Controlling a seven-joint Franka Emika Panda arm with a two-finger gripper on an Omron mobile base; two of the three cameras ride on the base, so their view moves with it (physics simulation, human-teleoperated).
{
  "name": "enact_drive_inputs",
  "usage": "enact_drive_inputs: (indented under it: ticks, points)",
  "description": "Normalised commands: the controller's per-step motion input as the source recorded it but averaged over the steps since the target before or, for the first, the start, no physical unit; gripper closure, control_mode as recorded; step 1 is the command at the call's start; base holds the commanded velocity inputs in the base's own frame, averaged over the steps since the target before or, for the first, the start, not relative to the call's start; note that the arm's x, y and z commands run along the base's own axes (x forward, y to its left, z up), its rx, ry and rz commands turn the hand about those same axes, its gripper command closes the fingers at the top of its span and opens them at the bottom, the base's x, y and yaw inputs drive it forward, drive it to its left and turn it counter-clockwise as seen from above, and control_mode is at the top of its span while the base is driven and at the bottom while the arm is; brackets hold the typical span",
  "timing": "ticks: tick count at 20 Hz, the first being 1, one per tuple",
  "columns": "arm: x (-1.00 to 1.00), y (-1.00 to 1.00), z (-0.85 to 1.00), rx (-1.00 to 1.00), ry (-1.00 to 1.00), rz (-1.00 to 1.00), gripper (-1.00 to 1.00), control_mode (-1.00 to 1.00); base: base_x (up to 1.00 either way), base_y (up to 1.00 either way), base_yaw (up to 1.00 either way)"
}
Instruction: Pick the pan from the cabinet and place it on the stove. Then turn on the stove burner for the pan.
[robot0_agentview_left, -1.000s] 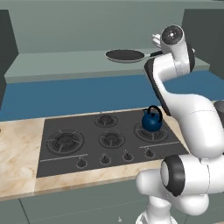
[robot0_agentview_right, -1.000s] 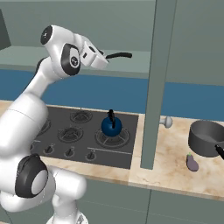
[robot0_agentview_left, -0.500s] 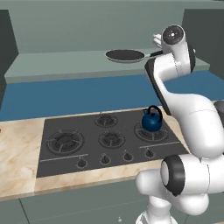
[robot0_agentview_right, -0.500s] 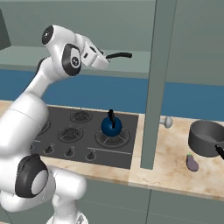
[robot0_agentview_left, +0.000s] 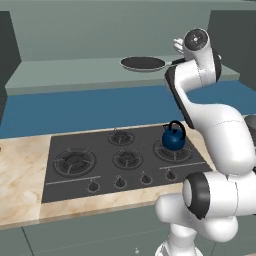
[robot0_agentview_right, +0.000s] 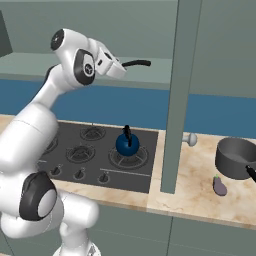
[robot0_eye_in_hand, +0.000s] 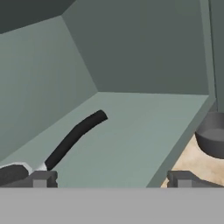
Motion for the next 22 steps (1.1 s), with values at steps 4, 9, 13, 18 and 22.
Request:
enact_drive_inputs:
  ticks: [4, 9, 13, 18, 22]
  points:
    - [0.19, -0.06, 0.00, 0.01, 0.00, 0.00, -1.00, -1.00, 0.00, 0.00, 0.00]
    - [0.11, -0.11, 0.00, 0.02, 0.00, 0.00, -1.00, -1.00, 0.00, 0.00, 0.00]
    - [0.08, -0.03, 0.00, 0.01, 0.00, -0.04, -1.00, -1.00, 0.00, 0.00, 0.00]
    - [0.08, -0.11, 0.00, 0.05, 0.00, -0.03, -1.00, -1.00, 0.00, 0.00, 0.00]
    - [0.12, -0.07, 0.00, 0.02, 0.00, -0.03, -1.00, -1.00, 0.00, 0.00, 0.00]
